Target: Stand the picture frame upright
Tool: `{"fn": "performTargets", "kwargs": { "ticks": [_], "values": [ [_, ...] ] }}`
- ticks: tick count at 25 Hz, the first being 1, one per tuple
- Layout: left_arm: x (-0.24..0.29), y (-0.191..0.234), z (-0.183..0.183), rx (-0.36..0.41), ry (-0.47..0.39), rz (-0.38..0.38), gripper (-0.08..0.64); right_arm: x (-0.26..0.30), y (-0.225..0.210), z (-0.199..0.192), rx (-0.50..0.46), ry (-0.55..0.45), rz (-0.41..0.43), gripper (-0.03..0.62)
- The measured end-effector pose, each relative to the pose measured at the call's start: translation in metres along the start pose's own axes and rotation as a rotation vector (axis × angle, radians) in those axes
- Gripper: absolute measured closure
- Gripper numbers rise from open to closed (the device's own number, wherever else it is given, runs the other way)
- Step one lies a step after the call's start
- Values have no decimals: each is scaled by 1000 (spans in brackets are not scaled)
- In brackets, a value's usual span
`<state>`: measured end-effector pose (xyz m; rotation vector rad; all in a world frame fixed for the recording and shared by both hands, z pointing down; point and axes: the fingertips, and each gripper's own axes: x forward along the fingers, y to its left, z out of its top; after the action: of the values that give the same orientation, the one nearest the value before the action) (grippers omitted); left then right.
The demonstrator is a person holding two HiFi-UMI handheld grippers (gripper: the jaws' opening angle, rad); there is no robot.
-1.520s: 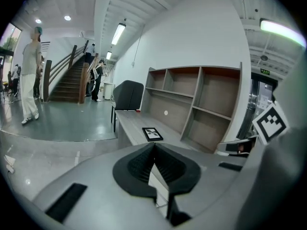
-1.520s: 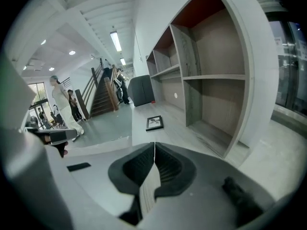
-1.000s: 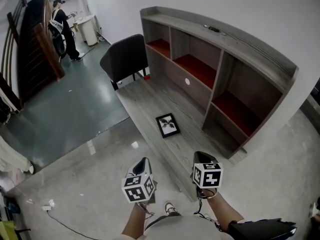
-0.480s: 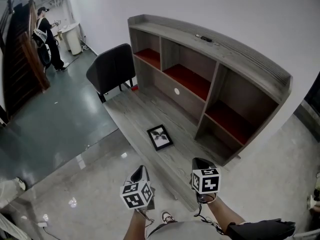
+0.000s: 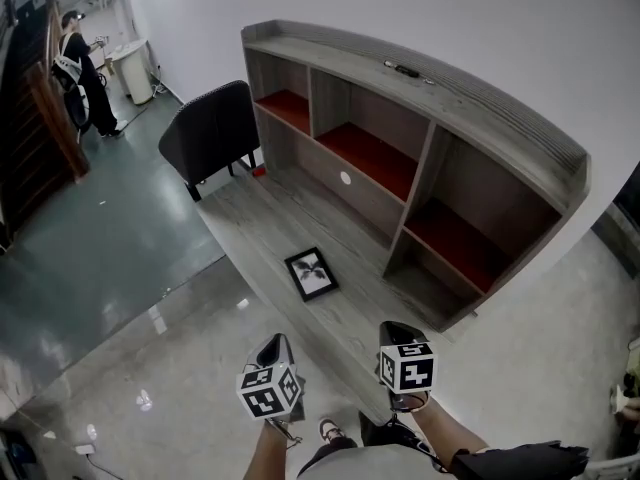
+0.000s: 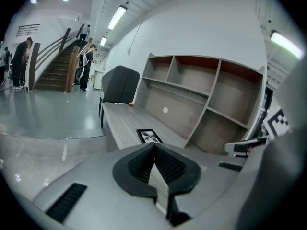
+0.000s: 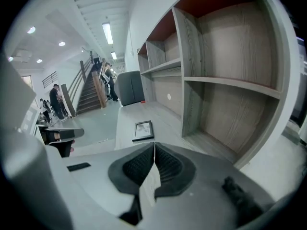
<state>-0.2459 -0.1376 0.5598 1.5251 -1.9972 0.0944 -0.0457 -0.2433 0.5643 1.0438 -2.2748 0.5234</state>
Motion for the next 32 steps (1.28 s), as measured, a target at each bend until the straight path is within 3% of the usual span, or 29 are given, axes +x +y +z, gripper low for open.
{"fn": "performTargets", "kwargs": {
  "ticks": [11, 32],
  "values": [
    [20, 2, 21, -42, -36, 100, 546, 43, -3, 41, -83, 5, 109, 560],
    [62, 27, 24, -95, -6, 181, 546, 112, 2, 57, -120, 86, 185, 560]
  ]
}}
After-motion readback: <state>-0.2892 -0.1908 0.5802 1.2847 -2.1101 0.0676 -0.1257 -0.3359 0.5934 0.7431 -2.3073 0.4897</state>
